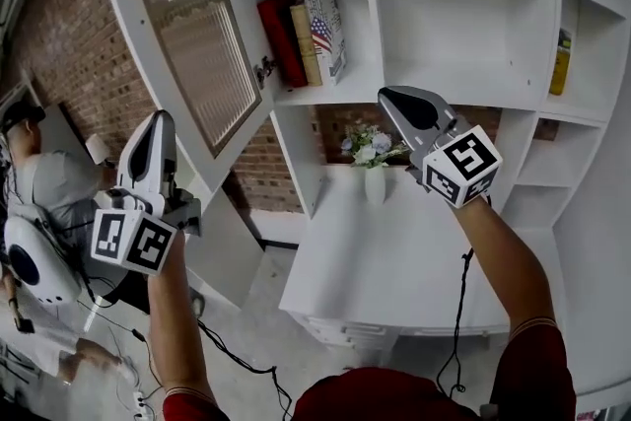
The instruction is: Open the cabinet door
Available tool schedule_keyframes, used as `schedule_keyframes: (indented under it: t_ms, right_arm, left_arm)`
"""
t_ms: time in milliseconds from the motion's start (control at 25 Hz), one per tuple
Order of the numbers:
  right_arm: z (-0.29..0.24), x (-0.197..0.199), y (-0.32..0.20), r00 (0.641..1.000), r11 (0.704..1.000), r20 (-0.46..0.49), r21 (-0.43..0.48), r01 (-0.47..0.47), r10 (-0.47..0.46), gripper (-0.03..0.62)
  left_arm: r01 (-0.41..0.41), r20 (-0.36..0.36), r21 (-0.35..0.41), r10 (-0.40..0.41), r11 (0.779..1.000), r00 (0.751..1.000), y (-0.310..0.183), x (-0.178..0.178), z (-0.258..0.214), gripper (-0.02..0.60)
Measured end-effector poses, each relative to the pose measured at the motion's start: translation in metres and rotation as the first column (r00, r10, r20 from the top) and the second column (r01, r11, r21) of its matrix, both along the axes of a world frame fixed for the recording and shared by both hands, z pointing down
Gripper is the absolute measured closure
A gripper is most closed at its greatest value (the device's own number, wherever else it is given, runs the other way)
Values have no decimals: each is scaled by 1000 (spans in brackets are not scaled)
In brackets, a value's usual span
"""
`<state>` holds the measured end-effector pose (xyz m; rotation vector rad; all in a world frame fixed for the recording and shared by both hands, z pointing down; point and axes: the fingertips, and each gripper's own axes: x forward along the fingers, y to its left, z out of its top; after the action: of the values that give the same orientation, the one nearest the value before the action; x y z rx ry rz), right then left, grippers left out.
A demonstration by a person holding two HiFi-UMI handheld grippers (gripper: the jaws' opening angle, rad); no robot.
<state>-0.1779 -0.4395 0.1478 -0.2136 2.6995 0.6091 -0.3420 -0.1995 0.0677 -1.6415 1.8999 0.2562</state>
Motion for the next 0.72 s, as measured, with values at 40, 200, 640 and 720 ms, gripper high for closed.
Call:
schedule_keyframes:
  t_ms: [40,200,640,720]
  right_arm:
    - [2,4,-1,1000,1000,3,-4,2,-2,581]
    - [9,20,-5,1000,1000,21,-20,2,-2,581]
    - [41,45,20,999,999,33,-27,-33,34,582]
    - [51,43,32,999,999,26,-20,-44,44,582]
  left_arm:
    - [-14,3,-11,14,1000,1000,-6,11,8,579]
    - [-80,-4,-65,80,995,997,-40,48,41,580]
    - [-276,-72,-155,268,949,961,-123,119,120,580]
    - [-296,-69,-170,288,940,955,-125,128,132,580]
